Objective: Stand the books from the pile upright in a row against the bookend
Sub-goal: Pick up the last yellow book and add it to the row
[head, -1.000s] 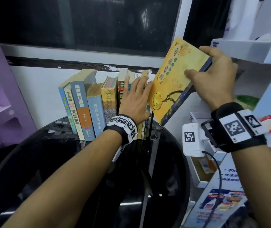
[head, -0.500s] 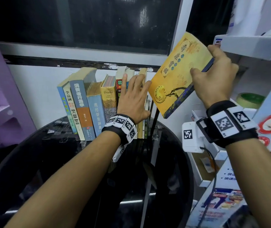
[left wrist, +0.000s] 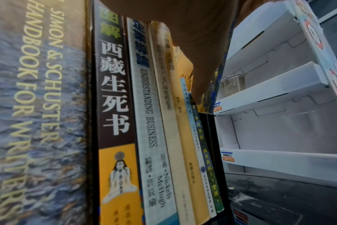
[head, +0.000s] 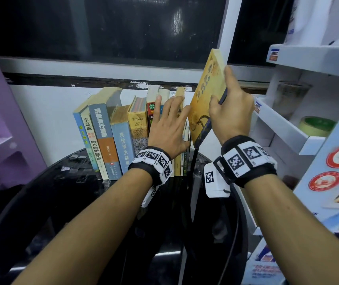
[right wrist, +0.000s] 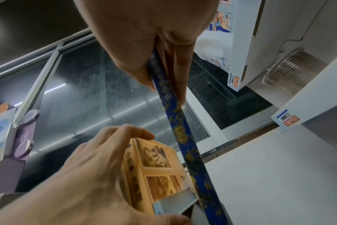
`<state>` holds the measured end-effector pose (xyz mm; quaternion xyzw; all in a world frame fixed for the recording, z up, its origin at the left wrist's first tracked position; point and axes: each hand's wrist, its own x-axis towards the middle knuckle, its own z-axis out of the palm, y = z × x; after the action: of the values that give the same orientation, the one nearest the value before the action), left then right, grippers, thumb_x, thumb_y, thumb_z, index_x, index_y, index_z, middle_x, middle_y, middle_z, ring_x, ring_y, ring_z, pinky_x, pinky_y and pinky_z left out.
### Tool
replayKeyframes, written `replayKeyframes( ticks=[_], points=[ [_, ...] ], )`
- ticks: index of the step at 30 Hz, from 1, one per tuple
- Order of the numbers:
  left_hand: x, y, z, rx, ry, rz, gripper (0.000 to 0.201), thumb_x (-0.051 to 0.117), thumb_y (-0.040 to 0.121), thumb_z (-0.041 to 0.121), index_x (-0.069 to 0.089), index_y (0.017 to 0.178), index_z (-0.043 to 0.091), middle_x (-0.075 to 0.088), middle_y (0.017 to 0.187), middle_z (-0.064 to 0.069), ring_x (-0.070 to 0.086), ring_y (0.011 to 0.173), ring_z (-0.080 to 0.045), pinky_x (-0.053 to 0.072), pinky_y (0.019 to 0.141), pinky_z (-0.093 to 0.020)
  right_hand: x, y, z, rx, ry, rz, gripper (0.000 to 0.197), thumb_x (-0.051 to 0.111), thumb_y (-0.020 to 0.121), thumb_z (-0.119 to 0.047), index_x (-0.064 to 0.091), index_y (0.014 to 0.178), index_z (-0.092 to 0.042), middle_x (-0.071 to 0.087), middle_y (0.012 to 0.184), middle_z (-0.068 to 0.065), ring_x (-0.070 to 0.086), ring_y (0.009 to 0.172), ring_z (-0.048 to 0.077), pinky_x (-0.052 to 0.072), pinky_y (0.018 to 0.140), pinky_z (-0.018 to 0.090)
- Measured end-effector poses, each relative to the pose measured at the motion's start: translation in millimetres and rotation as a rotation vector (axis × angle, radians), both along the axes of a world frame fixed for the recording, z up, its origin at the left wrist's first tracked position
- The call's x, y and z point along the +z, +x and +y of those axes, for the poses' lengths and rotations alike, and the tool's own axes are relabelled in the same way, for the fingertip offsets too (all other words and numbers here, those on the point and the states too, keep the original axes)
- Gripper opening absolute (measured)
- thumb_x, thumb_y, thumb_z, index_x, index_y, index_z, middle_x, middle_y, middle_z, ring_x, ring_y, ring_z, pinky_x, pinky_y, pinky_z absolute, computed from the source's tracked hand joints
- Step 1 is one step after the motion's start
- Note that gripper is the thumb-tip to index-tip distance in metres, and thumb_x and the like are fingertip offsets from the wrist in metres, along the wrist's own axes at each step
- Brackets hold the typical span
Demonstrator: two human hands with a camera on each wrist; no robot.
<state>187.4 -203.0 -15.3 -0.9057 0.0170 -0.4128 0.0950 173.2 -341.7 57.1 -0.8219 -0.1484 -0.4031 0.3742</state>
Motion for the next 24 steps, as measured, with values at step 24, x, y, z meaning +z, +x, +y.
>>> replayKeyframes(
  ticks=[24],
  points=[
    [-1.5, 1.8, 2.5, -0.023, 0.014, -0.017, 0.093, 0.077, 0.052, 0.062, 0.044, 0.128, 0.02, 0.036, 0.143, -0.008, 0.027, 0.136, -0.028, -0.005, 0.116, -0.051, -44.9, 31.6, 10.6, 0.105, -0.199, 0.12, 0.055, 0.059, 0.087, -0.006, 0.047, 0.139, -0.016, 0.07, 0.101, 0.015, 0.063, 0.092, 0.034, 0.05, 0.084, 0.037]
  ],
)
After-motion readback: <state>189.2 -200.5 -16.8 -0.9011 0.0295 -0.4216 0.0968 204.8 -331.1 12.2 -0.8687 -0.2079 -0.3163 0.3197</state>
